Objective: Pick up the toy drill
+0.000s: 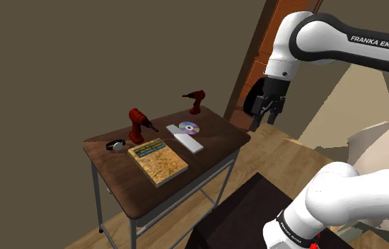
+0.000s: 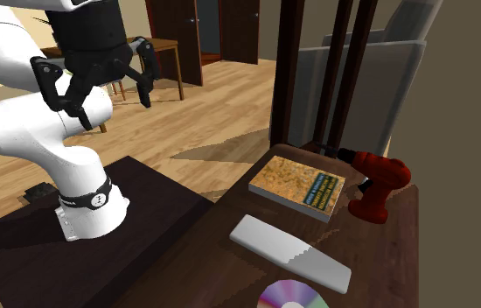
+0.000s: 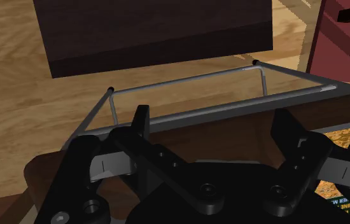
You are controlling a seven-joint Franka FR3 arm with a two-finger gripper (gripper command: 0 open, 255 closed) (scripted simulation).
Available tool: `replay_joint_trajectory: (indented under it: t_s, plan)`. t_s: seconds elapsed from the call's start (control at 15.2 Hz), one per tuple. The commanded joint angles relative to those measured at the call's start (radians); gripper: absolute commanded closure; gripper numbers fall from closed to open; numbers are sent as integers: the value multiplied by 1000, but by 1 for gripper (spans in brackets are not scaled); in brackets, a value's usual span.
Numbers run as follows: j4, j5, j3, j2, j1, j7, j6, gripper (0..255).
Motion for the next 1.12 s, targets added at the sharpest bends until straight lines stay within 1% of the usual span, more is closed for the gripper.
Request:
replay_joint_trajectory:
  t_s: [0.0,0.53,1.06]
  plan:
    - [0,0,0,0,0,0,0,0]
    - [101,88,95,234,51,79,169,0]
    - [277,125,176,491,90,156,292,0]
